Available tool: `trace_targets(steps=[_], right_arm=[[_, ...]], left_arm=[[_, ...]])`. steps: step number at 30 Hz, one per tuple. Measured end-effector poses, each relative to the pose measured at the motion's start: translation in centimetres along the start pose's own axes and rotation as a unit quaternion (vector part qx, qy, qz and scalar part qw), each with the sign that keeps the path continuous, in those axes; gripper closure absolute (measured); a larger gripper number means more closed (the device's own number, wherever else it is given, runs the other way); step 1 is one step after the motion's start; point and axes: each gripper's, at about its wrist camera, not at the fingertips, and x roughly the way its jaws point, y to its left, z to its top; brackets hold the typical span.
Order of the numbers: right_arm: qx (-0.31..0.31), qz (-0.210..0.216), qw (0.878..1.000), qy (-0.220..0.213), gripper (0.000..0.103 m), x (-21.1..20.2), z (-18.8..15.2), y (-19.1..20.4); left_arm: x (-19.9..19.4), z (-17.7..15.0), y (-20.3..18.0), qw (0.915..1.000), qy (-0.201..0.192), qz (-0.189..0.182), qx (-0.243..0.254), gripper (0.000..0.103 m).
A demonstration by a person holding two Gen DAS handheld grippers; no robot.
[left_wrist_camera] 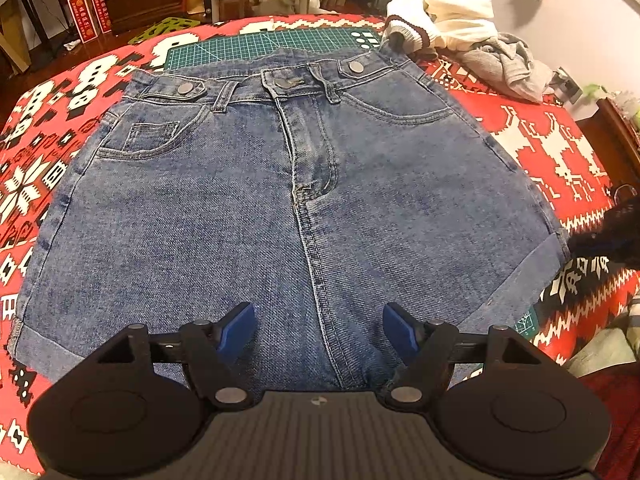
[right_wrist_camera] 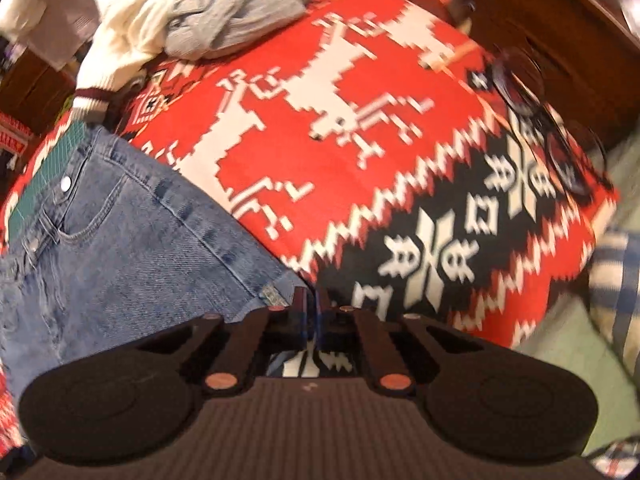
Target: Fold clothes
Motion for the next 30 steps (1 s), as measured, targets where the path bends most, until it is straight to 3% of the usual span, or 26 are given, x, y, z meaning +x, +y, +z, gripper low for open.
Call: trace_targets(steps=[4,12,20,24,30], right_arm=[[0.034,-0.021,0.999,0.014,0.103,0.5,0.3,-0.9],[0.022,0.044,0.999,-0.014,0.097,-1.9,-0.3,-0.6],[0.064,0.096,0.993,-0.013,0.091,-3.5,-1.0,-2.4],[0.086,0.136,0.987,-0.026,0.076,-4.2,-1.7,-2.8],[0.077,0.133,0.988,0.0,0.076,-3.0,-1.4,-1.6]], left_arm=[[0.0,0.0,0.0,1.0,0.0,0.0,0.001,0.033],[-0.1,0.1,0.3,1.0,-0.001,-0.003,-0.007,0.033],[-0.3,0.1,0.2,1.0,-0.003,-0.006,-0.007,0.033],[-0.3,0.1,0.4,0.9999,-0.003,-0.007,-0.011,0.033],[-0.3,0.2,0.4,0.9999,-0.004,-0.006,-0.011,0.033]])
